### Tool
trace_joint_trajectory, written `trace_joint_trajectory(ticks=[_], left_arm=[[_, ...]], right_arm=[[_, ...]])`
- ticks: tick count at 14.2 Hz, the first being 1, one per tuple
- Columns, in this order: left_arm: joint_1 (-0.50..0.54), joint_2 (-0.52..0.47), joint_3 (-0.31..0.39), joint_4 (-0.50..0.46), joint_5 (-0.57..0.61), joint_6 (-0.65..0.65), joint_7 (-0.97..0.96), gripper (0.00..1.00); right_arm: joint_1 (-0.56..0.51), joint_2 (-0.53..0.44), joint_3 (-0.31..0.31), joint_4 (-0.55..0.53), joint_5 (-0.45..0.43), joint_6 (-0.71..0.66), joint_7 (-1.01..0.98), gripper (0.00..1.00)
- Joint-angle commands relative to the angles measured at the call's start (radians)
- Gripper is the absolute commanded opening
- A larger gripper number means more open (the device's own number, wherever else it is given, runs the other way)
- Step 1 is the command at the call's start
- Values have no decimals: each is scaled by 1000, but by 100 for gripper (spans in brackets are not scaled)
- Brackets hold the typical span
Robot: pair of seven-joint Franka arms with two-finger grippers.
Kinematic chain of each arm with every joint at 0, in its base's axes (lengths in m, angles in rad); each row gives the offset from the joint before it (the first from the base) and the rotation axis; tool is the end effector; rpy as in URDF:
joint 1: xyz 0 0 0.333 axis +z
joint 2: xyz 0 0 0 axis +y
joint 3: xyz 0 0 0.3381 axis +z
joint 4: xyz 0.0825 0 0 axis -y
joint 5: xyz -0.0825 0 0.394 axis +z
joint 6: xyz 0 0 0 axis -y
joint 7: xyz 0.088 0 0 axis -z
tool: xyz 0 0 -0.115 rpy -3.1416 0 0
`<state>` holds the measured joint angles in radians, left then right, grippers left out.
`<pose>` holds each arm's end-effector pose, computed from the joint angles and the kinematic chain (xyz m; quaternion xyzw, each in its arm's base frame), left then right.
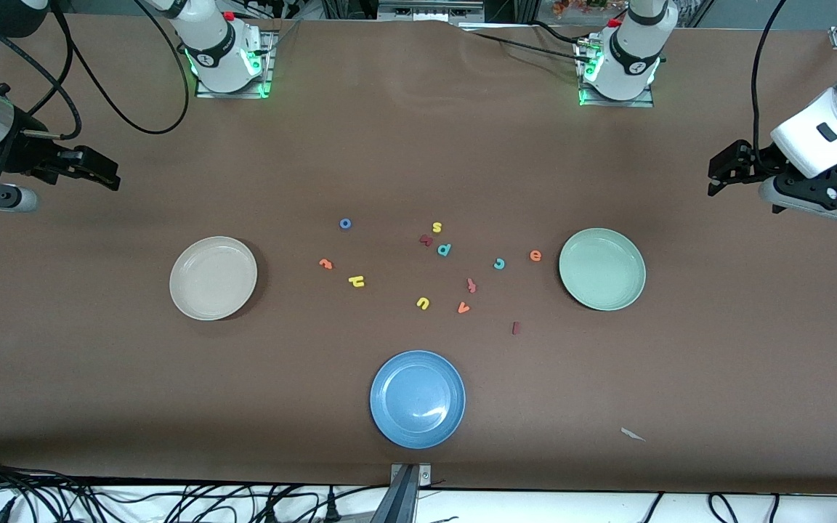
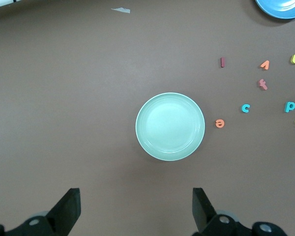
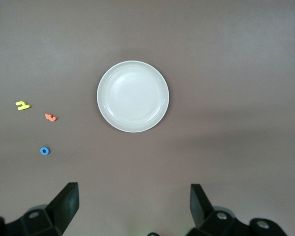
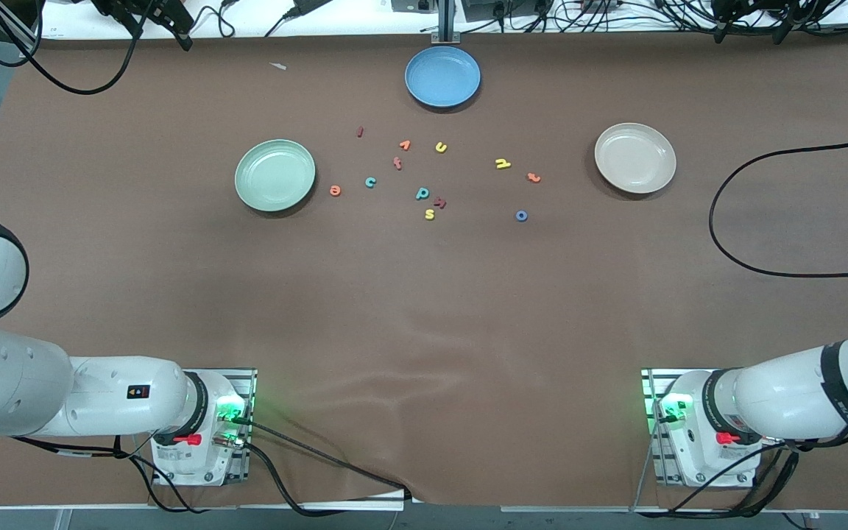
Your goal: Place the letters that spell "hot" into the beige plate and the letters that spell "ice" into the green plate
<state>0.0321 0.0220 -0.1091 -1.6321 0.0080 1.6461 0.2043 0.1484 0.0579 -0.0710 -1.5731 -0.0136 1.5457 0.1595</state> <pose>0.5749 -0.0428 0.6030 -0.9901 0.1405 0.0041 0.0025 0.5763 0.0443 0.6024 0.9982 -0.0409 -0.0412 0.0138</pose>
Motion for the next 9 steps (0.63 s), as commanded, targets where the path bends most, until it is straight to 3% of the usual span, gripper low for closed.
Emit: trace_joint_trajectory(ticks=[1, 9], left_arm=[[3, -10, -6, 6, 1, -19, -6, 100], [5, -10, -6, 6, 1, -20, -10, 100]], right_arm=[[-6, -20, 2, -13, 17, 5, -15, 100], [-6, -20, 4, -15, 17, 11, -14, 100]])
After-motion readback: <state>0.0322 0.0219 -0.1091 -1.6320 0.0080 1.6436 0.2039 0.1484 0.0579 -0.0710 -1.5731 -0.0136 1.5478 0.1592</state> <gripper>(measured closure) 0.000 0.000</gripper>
